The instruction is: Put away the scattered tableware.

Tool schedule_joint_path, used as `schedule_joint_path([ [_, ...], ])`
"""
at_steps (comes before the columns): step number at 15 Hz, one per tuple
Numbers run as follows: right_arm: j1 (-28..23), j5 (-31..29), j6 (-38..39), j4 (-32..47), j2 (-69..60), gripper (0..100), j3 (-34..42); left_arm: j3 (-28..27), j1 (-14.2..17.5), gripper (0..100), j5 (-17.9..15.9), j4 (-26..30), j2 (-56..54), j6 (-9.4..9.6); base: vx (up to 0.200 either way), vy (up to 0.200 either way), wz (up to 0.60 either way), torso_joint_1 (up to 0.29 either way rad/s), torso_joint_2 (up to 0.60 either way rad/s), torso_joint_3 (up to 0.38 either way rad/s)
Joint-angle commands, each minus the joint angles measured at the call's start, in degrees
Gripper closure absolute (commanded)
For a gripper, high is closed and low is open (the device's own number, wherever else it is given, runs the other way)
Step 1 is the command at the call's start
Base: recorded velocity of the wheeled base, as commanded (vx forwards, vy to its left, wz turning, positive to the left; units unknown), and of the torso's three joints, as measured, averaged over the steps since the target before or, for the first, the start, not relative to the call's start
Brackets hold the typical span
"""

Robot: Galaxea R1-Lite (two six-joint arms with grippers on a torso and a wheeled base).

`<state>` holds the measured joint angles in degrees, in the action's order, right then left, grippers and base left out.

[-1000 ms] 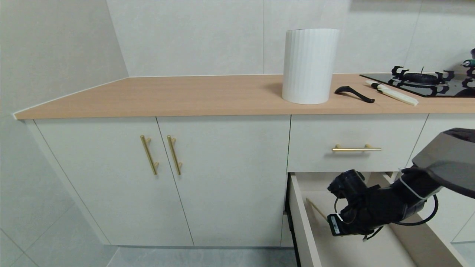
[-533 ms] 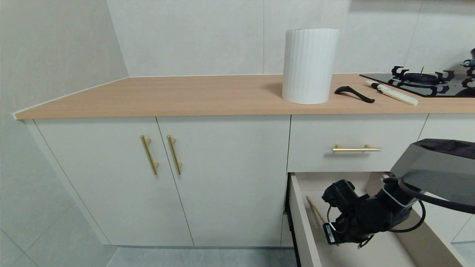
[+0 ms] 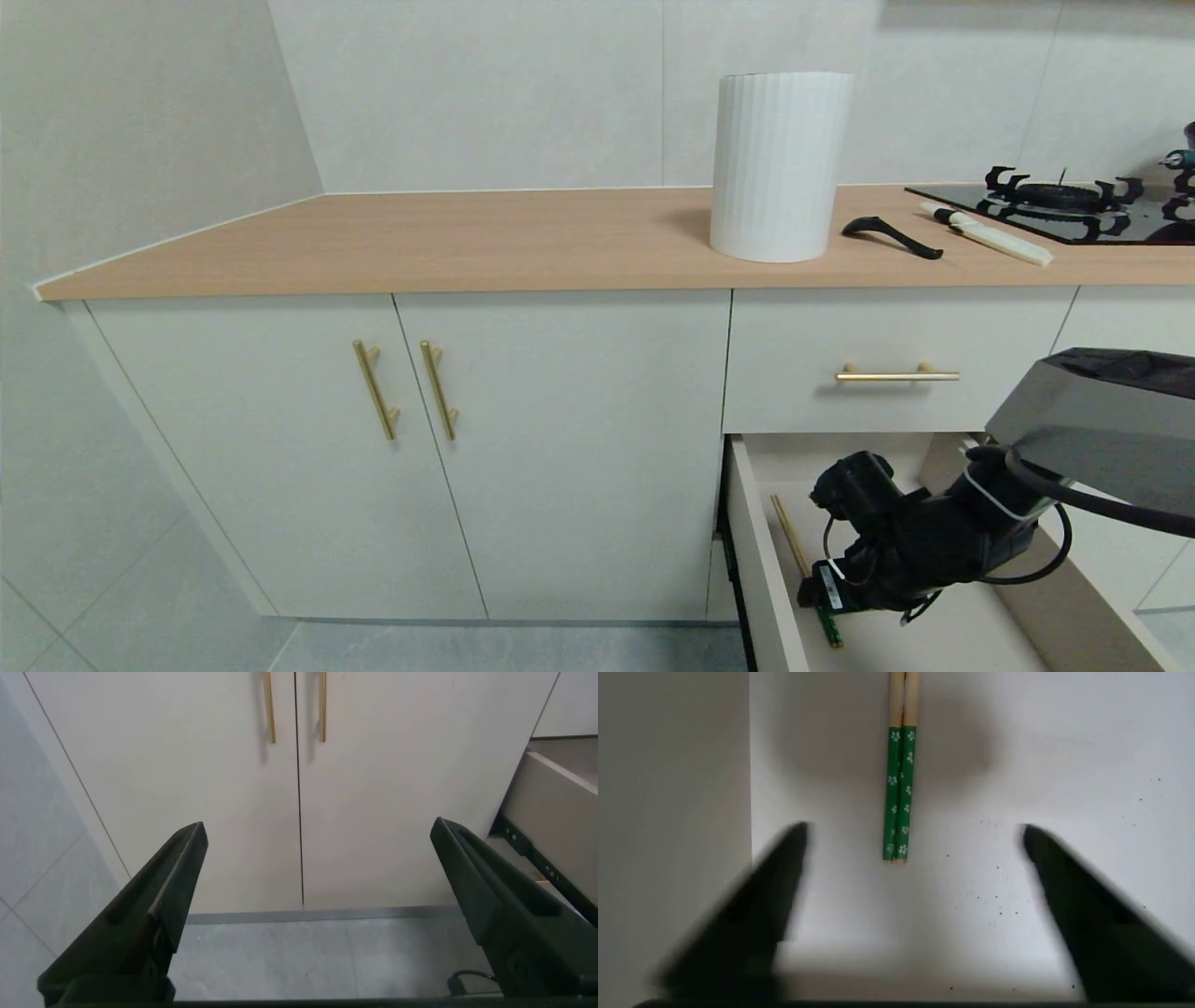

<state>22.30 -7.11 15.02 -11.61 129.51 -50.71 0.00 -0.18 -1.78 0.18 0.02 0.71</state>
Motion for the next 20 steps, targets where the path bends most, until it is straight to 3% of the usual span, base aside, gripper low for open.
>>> schedule_joint_path([
  [1, 0.1, 0.0, 0.0, 0.0, -2.2, 0, 0.9, 0.0, 0.0, 0, 0.0, 0.0, 0.0, 0.00, 0.000, 0.000, 0.00, 0.000, 0.00, 0.000],
  [6, -0.5, 0.4, -0.8, 1.7, -25.0, 0, 5.0, 0.0, 0.0, 0, 0.0, 0.0, 0.0, 0.00, 0.000, 0.000, 0.00, 0.000, 0.00, 0.000],
  [11, -7.4, 0.0, -8.3, 3.3, -45.2, 0, 5.1, 0.0, 0.0, 0, 0.0, 0.0, 0.0, 0.00, 0.000, 0.000, 0.00, 0.000, 0.00, 0.000],
  [14, -10.1, 0.3, -11.2, 3.2, -50.6, 0, 5.1, 0.0, 0.0, 0, 0.0, 0.0, 0.0, 0.00, 0.000, 0.000, 0.00, 0.000, 0.00, 0.000],
  [20, -10.1, -0.3, -14.5, 3.0, -53.7, 0, 5.9, 0.0, 0.0, 0, 0.0, 0.0, 0.0, 0.00, 0.000, 0.000, 0.00, 0.029, -0.12, -0.109],
])
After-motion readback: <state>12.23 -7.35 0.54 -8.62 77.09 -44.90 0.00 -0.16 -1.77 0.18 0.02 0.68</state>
